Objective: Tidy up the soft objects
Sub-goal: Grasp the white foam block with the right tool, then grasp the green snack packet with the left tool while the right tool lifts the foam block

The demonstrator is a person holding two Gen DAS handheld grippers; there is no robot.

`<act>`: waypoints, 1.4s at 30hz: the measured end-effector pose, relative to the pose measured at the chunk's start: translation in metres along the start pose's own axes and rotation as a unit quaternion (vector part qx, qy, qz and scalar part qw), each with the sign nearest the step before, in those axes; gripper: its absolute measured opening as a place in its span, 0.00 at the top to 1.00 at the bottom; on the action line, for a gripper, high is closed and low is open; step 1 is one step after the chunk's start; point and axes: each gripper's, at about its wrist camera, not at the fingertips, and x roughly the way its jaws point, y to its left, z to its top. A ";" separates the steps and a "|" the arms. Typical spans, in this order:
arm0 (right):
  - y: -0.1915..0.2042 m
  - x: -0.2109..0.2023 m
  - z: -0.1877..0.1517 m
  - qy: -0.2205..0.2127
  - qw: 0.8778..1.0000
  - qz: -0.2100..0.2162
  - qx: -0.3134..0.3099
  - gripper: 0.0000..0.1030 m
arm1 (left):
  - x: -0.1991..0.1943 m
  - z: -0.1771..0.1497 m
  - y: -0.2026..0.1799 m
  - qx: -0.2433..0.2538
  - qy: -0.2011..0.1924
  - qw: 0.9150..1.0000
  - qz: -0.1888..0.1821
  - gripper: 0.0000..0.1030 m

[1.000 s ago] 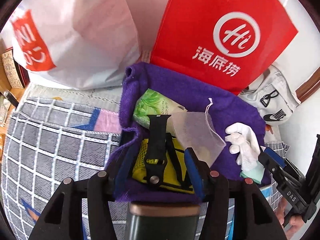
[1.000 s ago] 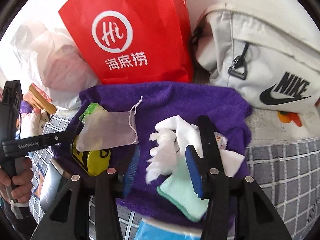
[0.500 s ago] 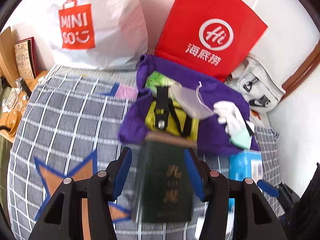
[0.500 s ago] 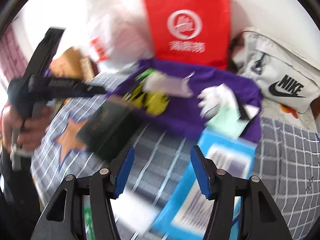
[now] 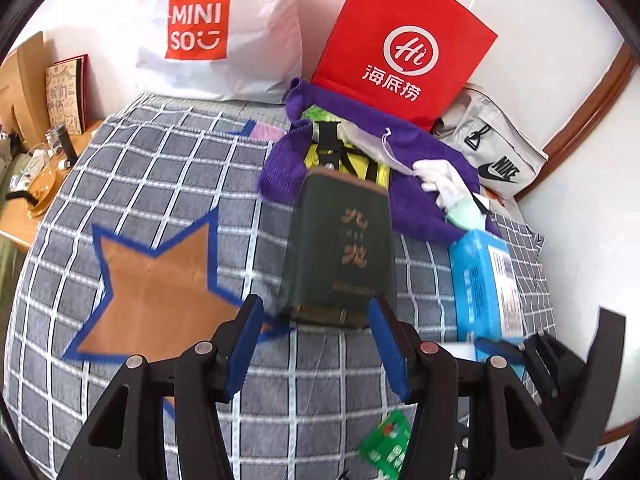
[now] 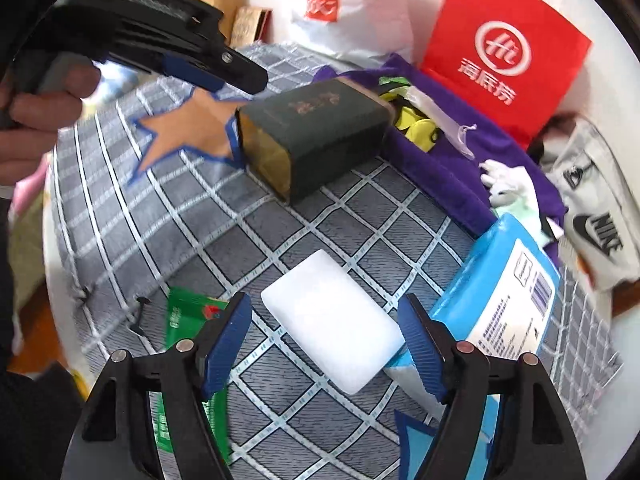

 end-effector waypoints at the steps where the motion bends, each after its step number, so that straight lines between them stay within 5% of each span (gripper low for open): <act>1: 0.005 0.005 0.000 0.009 1.000 -0.003 -0.016 0.28 | -0.001 -0.004 0.001 0.000 0.000 1.000 -0.001 0.48; 9: 0.013 0.038 0.000 0.061 0.995 -0.056 -0.061 0.28 | -0.010 -0.029 0.014 -0.006 0.003 1.000 -0.001 0.48; 11: 0.009 0.035 0.001 0.051 0.996 -0.053 -0.046 0.35 | -0.015 -0.033 0.013 0.002 -0.002 1.000 0.002 0.48; 18: -0.003 -0.009 -0.003 -0.021 0.998 -0.012 0.057 0.37 | -0.020 -0.054 0.013 0.002 0.006 1.000 0.016 0.48; 22: 0.000 -0.039 -0.019 -0.065 0.989 0.007 0.130 0.37 | -0.013 -0.075 0.009 0.004 0.030 0.999 0.017 0.48; 31: -0.018 -0.073 -0.088 -0.089 0.959 -0.012 0.270 0.36 | 0.000 -0.124 -0.029 0.039 0.079 0.996 -0.002 0.48; 42: -0.037 -0.094 -0.153 -0.104 0.938 -0.017 0.331 0.36 | 0.029 -0.142 -0.086 0.066 0.090 0.993 -0.028 0.40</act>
